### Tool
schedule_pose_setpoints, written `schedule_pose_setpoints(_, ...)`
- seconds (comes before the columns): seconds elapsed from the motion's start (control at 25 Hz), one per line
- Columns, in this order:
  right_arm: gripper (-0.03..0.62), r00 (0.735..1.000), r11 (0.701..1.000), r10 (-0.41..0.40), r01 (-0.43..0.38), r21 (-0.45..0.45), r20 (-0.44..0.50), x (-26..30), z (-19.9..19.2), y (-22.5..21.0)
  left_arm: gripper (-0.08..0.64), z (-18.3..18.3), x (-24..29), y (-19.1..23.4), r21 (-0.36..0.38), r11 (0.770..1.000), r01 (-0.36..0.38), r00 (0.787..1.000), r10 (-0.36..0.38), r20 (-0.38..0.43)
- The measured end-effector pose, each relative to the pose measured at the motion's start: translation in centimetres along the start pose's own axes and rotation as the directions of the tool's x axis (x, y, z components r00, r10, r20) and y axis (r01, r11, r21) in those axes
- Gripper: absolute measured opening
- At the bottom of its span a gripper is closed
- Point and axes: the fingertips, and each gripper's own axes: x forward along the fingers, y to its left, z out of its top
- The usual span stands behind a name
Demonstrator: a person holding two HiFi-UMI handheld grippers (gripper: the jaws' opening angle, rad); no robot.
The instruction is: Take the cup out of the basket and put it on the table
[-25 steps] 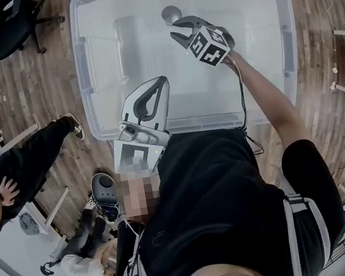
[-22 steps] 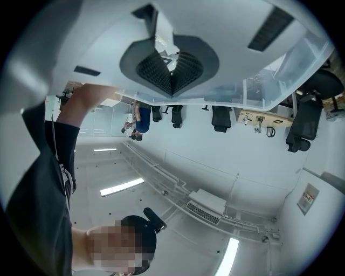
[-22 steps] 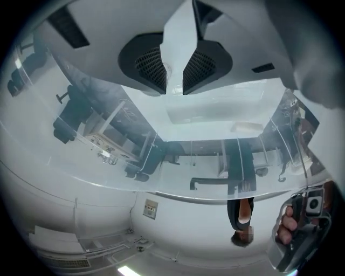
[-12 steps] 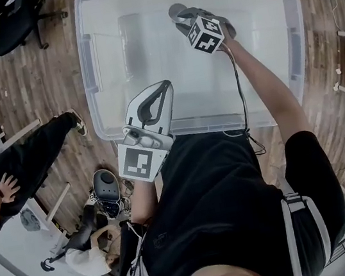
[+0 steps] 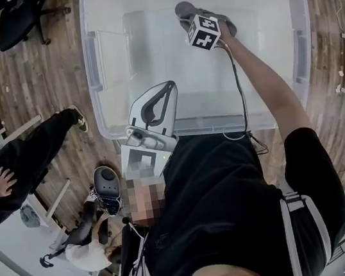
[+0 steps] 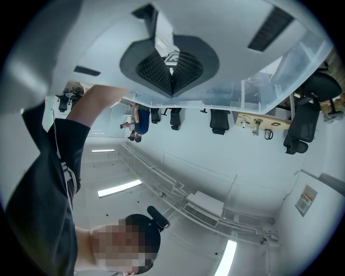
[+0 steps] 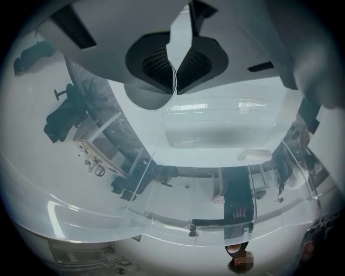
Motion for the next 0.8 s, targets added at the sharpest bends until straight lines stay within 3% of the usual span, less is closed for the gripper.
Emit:
schedule_pose_setpoints(0.36, 0.026, 1.000, 1.000, 0.003, -0.003, -0.008, 0.007, 0.1, 0.3, 0.0, 0.018, 0.1, -0.1, 0.3, -0.001, 1.000, -0.006, 1.000, 0.006, 0.002)
schedule_pose_setpoints(0.8, 0.023, 0.993, 0.997, -0.033, 0.025, 0.067, 0.117, -3.7, 1.5, 0.3, 0.018, 0.1, 0.2, -0.6, 0.005, 1.000, 0.003, 1.000, -0.003, 0.019)
